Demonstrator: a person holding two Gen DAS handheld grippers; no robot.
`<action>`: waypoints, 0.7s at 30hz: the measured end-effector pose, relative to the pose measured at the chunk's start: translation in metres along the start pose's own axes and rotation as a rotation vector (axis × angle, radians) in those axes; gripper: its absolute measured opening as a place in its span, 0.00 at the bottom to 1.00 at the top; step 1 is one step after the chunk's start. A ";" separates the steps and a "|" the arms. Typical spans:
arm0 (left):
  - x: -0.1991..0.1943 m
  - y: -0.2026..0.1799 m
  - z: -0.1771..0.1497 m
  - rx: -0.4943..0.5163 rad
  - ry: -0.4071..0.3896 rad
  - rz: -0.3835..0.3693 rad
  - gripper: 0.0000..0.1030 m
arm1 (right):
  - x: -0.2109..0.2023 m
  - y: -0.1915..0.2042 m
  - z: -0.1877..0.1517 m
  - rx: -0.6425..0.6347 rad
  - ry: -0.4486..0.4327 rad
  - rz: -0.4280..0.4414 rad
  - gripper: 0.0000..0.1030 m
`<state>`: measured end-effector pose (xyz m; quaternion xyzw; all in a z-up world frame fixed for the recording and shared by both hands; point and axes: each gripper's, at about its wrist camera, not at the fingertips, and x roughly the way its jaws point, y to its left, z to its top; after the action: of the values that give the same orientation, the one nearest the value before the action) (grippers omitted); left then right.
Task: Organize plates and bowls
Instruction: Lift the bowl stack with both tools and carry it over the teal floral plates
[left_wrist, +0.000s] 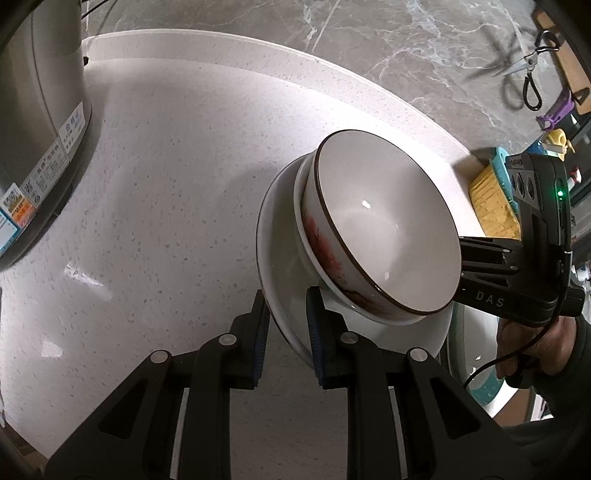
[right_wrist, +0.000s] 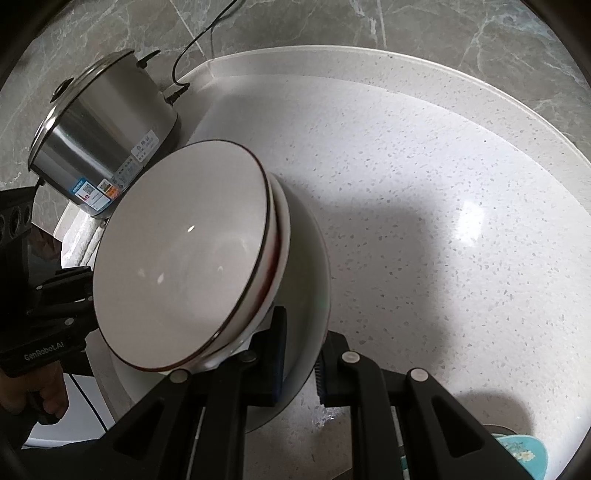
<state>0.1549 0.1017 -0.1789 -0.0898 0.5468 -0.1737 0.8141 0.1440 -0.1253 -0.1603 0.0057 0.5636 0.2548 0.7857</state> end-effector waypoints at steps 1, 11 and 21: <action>-0.002 -0.001 0.001 0.005 -0.002 -0.001 0.17 | -0.002 0.000 0.000 0.002 -0.004 -0.002 0.15; -0.017 -0.011 0.009 0.056 -0.004 -0.017 0.17 | -0.023 0.000 -0.003 0.038 -0.042 -0.029 0.15; -0.038 -0.040 0.020 0.169 0.015 -0.063 0.17 | -0.067 0.009 -0.005 0.116 -0.105 -0.095 0.15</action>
<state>0.1528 0.0781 -0.1246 -0.0366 0.5333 -0.2452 0.8088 0.1200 -0.1463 -0.1004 0.0375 0.5351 0.1835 0.8238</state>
